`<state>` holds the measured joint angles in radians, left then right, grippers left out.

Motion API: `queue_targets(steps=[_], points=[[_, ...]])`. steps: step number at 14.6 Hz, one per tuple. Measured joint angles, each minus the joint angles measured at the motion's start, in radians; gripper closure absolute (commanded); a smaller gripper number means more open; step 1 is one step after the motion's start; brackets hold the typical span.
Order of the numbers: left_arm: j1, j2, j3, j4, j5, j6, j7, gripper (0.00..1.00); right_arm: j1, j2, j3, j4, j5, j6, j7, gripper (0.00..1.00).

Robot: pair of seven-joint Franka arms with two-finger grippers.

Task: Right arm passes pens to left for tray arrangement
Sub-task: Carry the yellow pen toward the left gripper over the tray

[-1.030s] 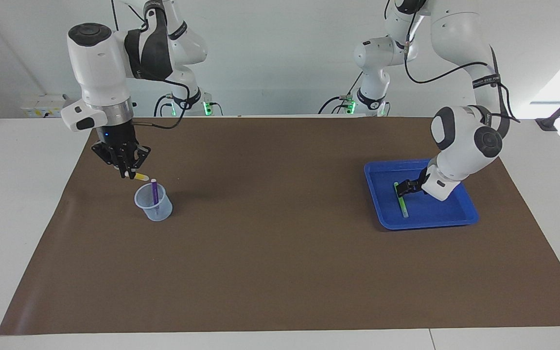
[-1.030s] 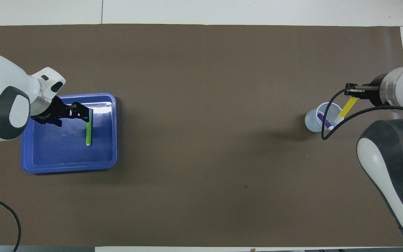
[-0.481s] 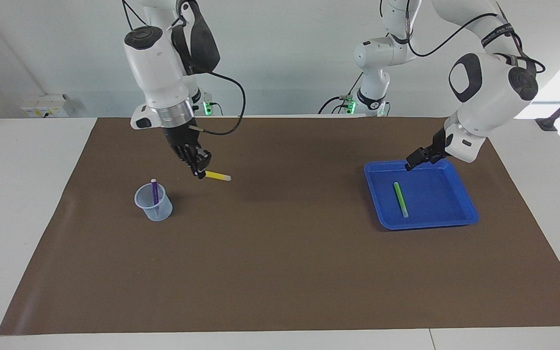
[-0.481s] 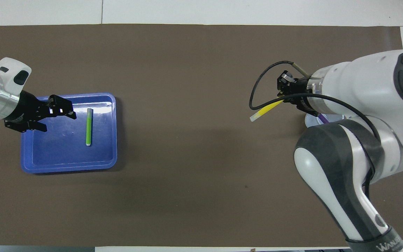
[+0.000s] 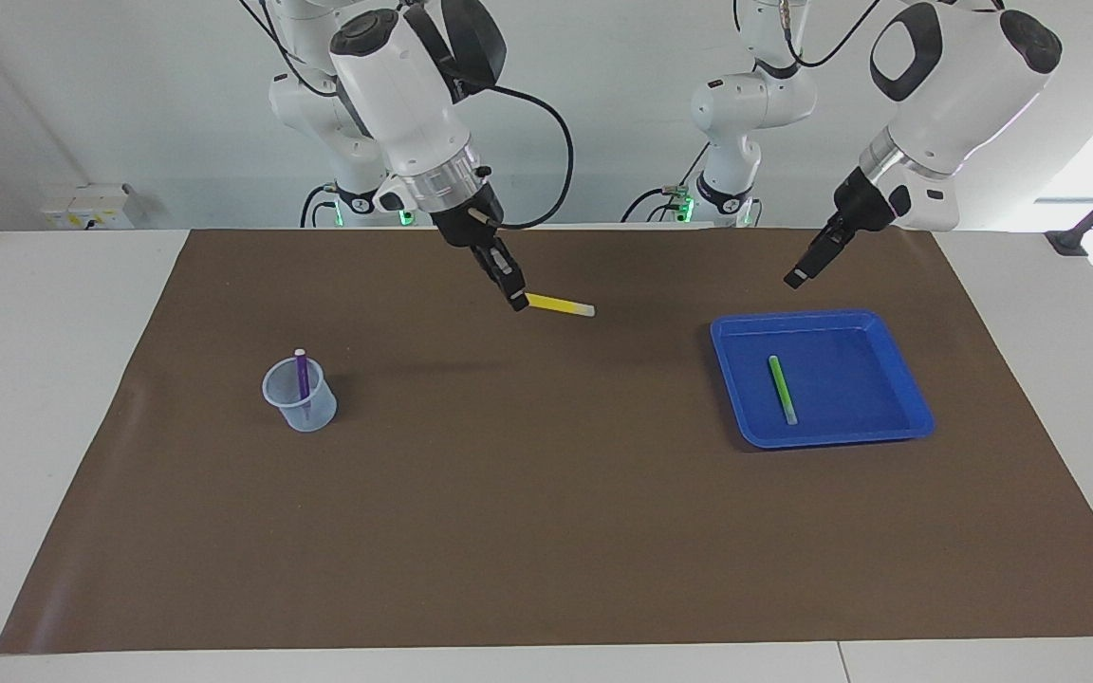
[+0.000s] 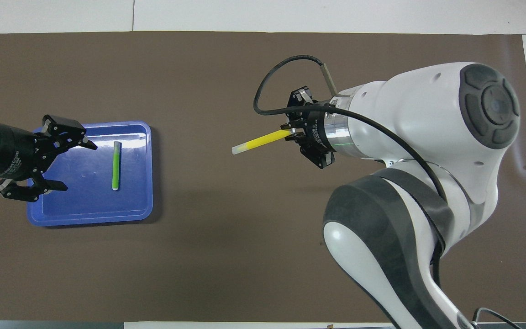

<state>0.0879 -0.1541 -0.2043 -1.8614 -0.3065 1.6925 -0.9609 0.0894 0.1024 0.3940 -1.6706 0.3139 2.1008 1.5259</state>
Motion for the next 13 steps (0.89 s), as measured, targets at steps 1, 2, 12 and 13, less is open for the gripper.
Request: queue_targets(steps=[1, 2, 12, 13], points=[[-0.010, -0.013, -0.003, 0.001, -0.019, 0.001, -0.104, 0.00, 0.000, 0.008, 0.016, 0.015, 0.032, 0.006, 0.038, 1.00], [-0.017, -0.027, -0.005, 0.002, -0.038, 0.002, -0.199, 0.00, 0.000, 0.015, 0.030, 0.025, 0.059, 0.014, 0.073, 1.00], [-0.023, -0.131, -0.149, 0.016, -0.047, 0.113, -0.934, 0.00, 0.000, 0.046, 0.187, 0.058, 0.108, 0.065, 0.253, 1.00], [-0.024, -0.131, -0.169, 0.016, -0.028, 0.129, -0.966, 0.00, 0.001, 0.046, 0.195, 0.059, 0.108, 0.065, 0.253, 1.00]])
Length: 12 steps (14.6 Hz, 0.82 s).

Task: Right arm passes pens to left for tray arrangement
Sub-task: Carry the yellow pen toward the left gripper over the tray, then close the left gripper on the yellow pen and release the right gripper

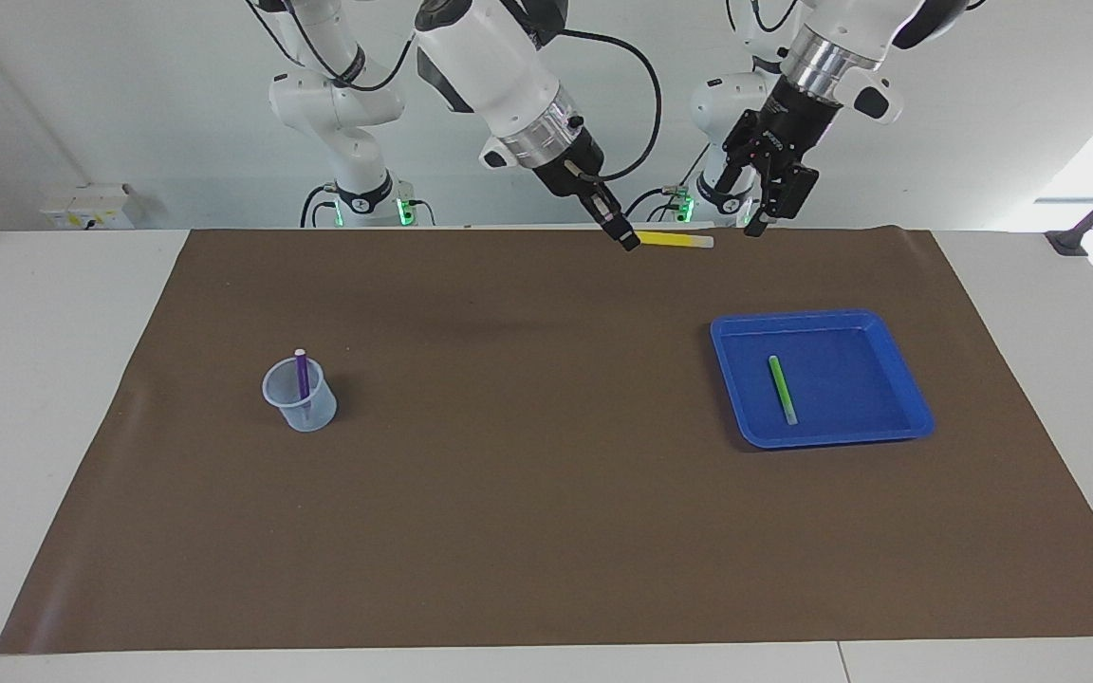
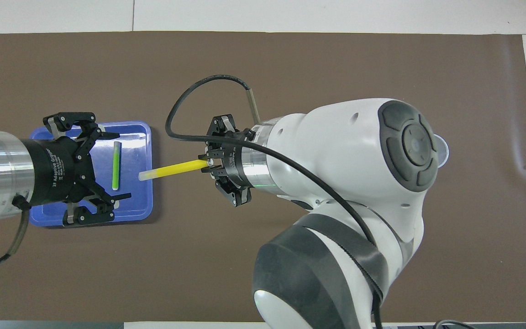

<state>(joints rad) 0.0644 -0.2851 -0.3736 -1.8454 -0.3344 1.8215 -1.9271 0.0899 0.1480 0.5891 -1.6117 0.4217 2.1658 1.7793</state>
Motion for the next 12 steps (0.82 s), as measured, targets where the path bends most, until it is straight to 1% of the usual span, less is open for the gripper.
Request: queue_targets(steps=[5, 7, 12], points=[[-0.001, -0.016, -0.048, -0.012, 0.049, 0.009, -0.072, 0.00, 0.000, 0.000, 0.013, 0.000, 0.000, 0.000, 0.000, 1.00], [-0.001, -0.025, -0.067, -0.036, 0.068, 0.019, -0.112, 0.00, 0.000, 0.000, 0.013, 0.000, 0.000, 0.000, 0.000, 1.00], [-0.002, -0.028, -0.091, -0.121, 0.074, 0.103, -0.147, 0.00, 0.000, 0.002, 0.013, 0.000, 0.000, 0.000, 0.000, 1.00]])
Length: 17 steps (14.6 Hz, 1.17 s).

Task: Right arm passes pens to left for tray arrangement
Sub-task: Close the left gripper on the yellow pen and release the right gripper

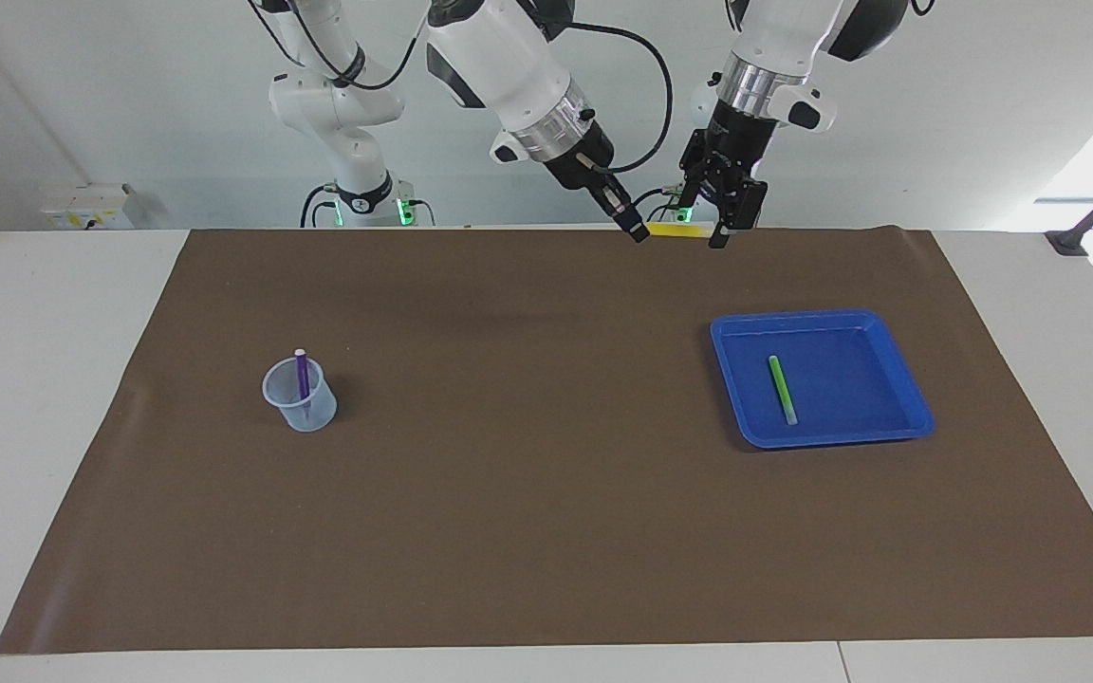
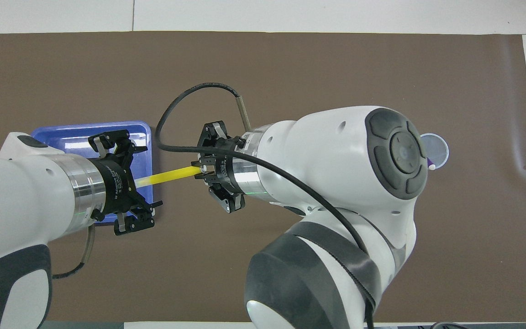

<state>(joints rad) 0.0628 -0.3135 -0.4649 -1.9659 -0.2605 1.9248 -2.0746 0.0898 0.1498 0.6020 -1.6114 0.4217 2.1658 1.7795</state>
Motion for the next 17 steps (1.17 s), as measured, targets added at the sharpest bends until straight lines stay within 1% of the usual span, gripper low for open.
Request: queue_targets(steps=[3, 5, 7, 9, 10, 11, 12, 17], points=[[0.000, 0.000, 0.000, -0.024, 0.000, 0.028, -0.002, 0.01, 0.000, 0.000, 0.000, 0.000, 0.000, 0.001, 0.000, 1.00], [0.000, 0.000, 0.000, -0.028, 0.000, 0.044, -0.003, 0.12, 0.000, 0.001, 0.000, 0.000, 0.000, 0.001, 0.000, 1.00], [0.000, 0.000, 0.000, -0.028, 0.000, 0.047, -0.003, 0.31, 0.000, 0.001, 0.000, 0.000, 0.000, 0.001, 0.000, 1.00], [0.000, 0.000, 0.000, -0.028, 0.000, 0.050, -0.003, 0.58, 0.000, 0.002, 0.000, 0.000, 0.000, 0.001, 0.000, 1.00], [0.000, 0.000, 0.000, -0.028, 0.000, 0.052, -0.003, 0.70, 0.000, 0.002, 0.000, 0.000, 0.000, 0.001, 0.000, 1.00], [0.000, 0.000, 0.000, -0.028, 0.000, 0.054, -0.003, 0.83, 0.000, 0.002, 0.000, 0.000, 0.000, 0.001, 0.000, 1.00], [0.000, 0.000, 0.000, -0.029, 0.000, 0.055, -0.003, 0.99, 0.000, 0.002, 0.000, 0.000, 0.000, 0.004, 0.000, 1.00], [-0.004, -0.001, -0.004, -0.030, 0.003, 0.055, 0.007, 1.00, -0.003, 0.009, -0.001, 0.000, 0.000, 0.031, 0.000, 1.00]])
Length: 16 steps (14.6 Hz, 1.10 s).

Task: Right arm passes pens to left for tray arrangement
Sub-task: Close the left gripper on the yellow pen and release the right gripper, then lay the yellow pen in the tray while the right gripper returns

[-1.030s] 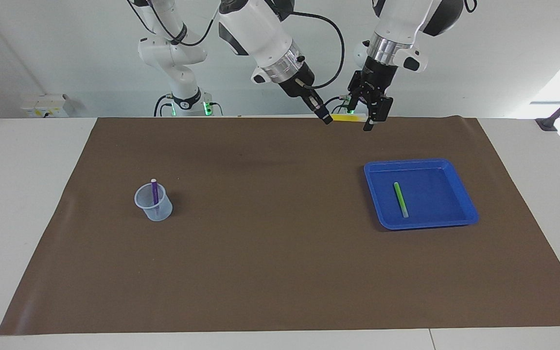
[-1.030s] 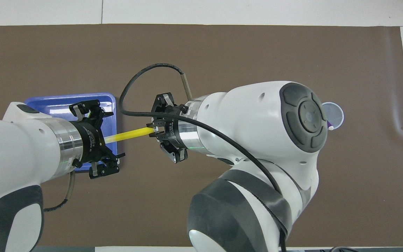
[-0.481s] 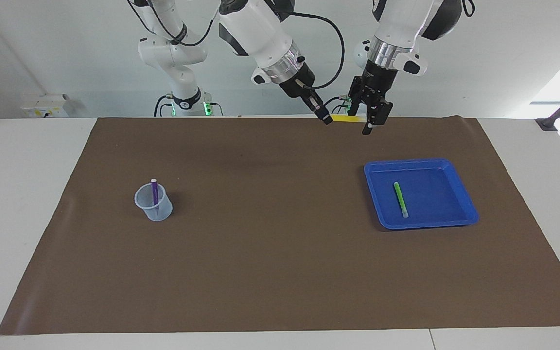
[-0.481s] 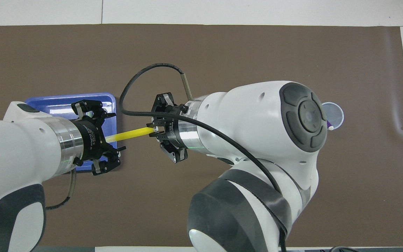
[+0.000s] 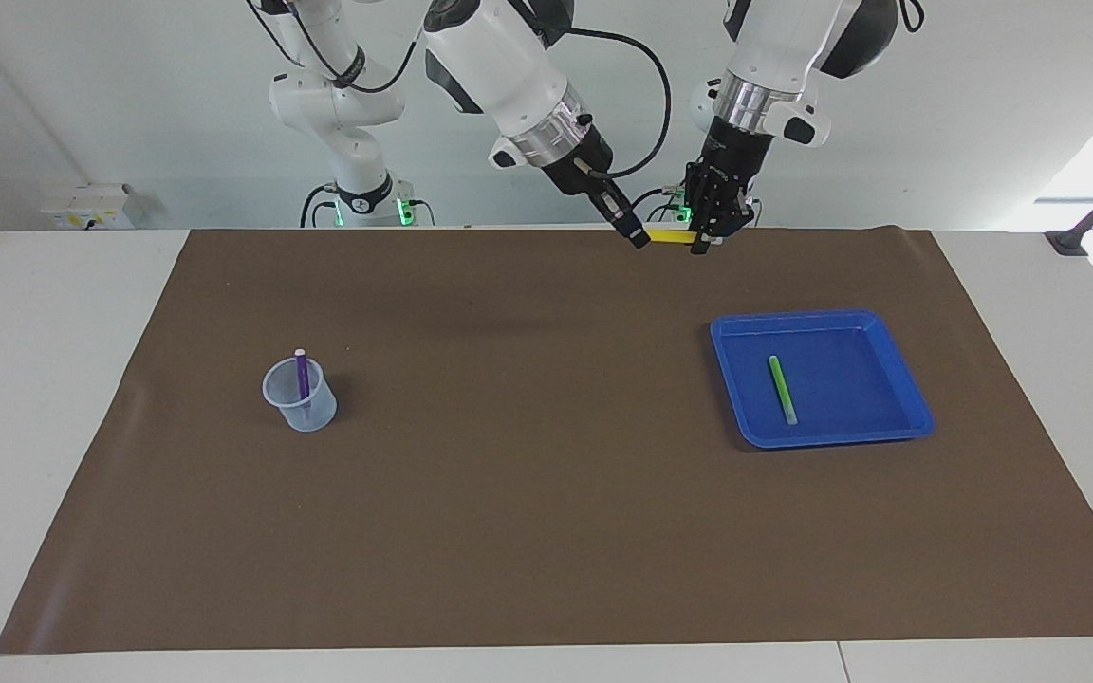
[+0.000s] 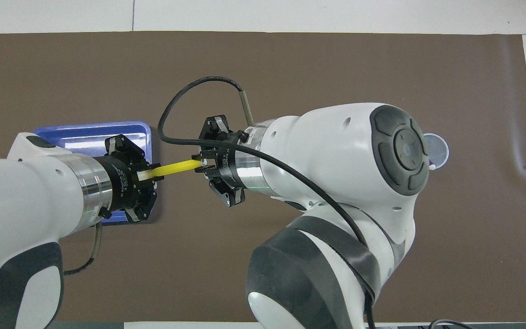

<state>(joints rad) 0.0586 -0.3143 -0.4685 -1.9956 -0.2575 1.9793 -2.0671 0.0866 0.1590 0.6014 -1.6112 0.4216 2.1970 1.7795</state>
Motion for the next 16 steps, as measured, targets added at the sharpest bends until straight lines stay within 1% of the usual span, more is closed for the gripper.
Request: queue_targets(steps=[4, 5, 6, 7, 10, 12, 14, 16], points=[[0.000, 0.000, 0.000, 0.000, 0.000, 0.002, 0.000, 1.00, 0.000, 0.000, 0.000, 0.000, 0.000, 0.001, 0.000, 1.00], [0.000, 0.000, 0.000, 0.000, 0.000, 0.004, 0.000, 1.00, 0.000, 0.000, -0.001, 0.000, 0.000, 0.001, 0.000, 0.50], [0.000, 0.000, 0.000, 0.000, 0.000, 0.006, 0.000, 1.00, 0.000, 0.001, -0.002, 0.001, 0.000, 0.000, 0.000, 0.11], [0.000, 0.000, -0.001, 0.000, -0.001, 0.010, -0.003, 1.00, 0.000, 0.001, -0.006, 0.001, 0.000, -0.002, 0.000, 0.02], [0.012, 0.000, 0.004, 0.000, 0.000, 0.029, -0.008, 1.00, -0.001, 0.000, -0.046, 0.001, -0.006, -0.034, 0.000, 0.00], [0.015, 0.000, 0.005, 0.000, 0.000, 0.031, -0.008, 1.00, -0.002, -0.003, -0.091, 0.001, -0.043, -0.073, -0.018, 0.00], [0.016, 0.000, 0.005, 0.000, 0.000, 0.033, -0.006, 1.00, -0.002, -0.009, -0.143, -0.001, -0.077, -0.139, -0.102, 0.00], [0.040, 0.002, 0.006, 0.000, 0.002, 0.034, 0.037, 1.00, -0.003, -0.020, -0.201, -0.013, -0.097, -0.208, -0.243, 0.00]])
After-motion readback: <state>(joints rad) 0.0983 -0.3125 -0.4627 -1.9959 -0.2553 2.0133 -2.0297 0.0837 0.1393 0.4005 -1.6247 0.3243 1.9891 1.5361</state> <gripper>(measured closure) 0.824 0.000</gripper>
